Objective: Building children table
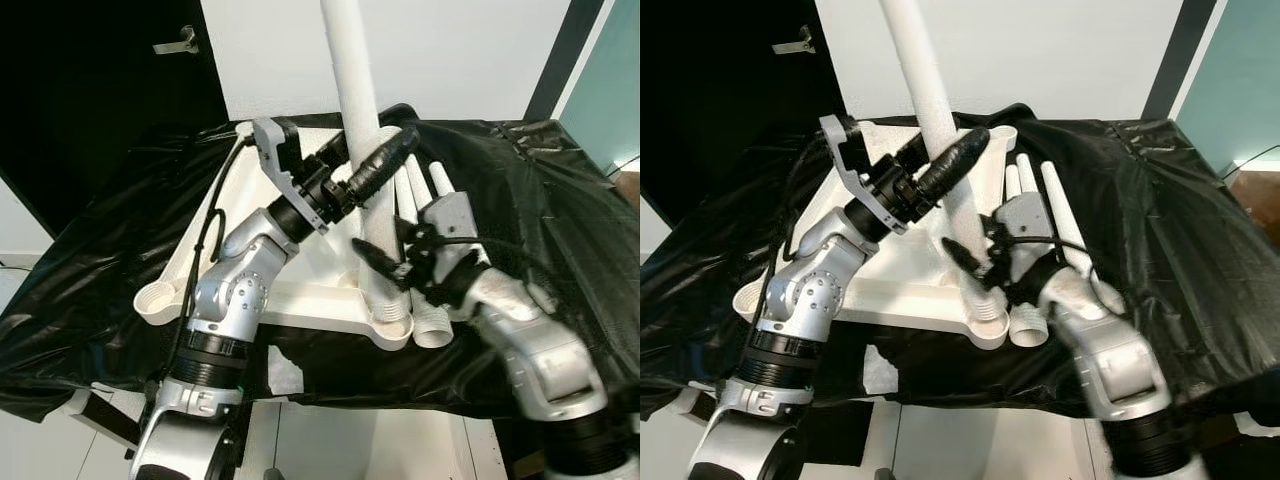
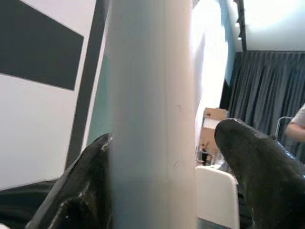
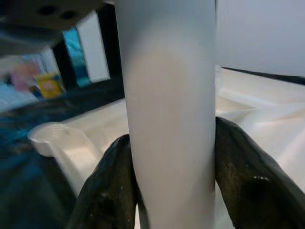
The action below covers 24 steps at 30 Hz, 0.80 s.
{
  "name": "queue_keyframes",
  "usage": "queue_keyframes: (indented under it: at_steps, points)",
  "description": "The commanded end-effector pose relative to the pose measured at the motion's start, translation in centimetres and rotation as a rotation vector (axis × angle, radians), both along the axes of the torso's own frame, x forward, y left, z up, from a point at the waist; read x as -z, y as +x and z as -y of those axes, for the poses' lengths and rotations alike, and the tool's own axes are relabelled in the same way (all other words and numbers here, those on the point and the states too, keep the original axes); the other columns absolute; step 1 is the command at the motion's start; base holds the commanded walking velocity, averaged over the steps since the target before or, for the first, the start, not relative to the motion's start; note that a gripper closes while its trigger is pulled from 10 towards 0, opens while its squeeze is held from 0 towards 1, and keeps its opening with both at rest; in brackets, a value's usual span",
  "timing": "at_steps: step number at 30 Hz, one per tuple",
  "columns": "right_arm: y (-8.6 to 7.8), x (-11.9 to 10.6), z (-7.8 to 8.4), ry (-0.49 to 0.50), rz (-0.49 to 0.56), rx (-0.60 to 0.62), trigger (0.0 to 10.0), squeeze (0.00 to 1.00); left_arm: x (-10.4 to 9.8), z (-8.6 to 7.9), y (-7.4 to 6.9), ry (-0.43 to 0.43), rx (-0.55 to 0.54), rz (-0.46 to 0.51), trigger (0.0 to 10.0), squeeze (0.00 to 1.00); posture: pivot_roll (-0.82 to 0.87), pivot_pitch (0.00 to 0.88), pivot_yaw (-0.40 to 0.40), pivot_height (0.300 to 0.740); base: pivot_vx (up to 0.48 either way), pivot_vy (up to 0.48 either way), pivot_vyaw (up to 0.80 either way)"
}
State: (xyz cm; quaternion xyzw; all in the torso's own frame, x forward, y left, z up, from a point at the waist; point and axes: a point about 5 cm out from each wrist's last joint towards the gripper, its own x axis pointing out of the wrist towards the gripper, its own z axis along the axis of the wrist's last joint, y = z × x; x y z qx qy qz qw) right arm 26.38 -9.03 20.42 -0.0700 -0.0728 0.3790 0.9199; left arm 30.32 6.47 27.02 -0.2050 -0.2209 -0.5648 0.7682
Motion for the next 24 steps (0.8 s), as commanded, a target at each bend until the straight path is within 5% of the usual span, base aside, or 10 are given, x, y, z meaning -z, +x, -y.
queue_keyframes:
  at_steps: [1,8,16,19,23,24]
  points:
    - [-0.1,0.6,-0.1,-0.006,-0.035,0.006,0.0,0.00,-0.2,-0.5,-1.2,-0.003,0.165,0.090,10.0,0.00,-0.14,0.005,0.055,0.740,0.000,0.000,0.00]
    - [-1.3,1.7,-0.1,0.025,-0.082,0.021,0.0,0.00,0.9,-3.7,-2.8,0.074,0.327,0.118,10.0,0.00,-0.14,0.019,0.063,0.740,0.000,0.000,0.00]
    - [-1.6,2.1,0.6,0.022,-0.094,0.071,0.0,0.00,1.1,-4.3,-2.8,0.087,0.277,0.129,10.0,0.00,-0.15,0.022,0.060,0.740,0.000,0.000,0.00]
    - [-1.5,1.9,1.0,0.010,-0.081,0.092,0.0,0.00,2.3,-4.5,-3.0,0.184,0.288,0.136,10.0,0.00,-0.15,0.022,0.059,0.740,0.000,0.000,0.00]
    - [-1.5,1.7,1.5,-0.007,-0.068,0.116,0.0,0.00,5.9,-4.3,-3.7,0.438,0.333,0.101,10.0,0.00,-0.15,0.025,0.058,0.740,0.000,0.000,0.00]
    - [-1.6,1.7,1.5,-0.010,-0.067,0.119,0.7,0.00,6.8,-4.1,-3.8,0.488,0.333,0.090,10.0,0.00,-0.15,0.026,0.058,0.740,0.000,0.000,0.00]
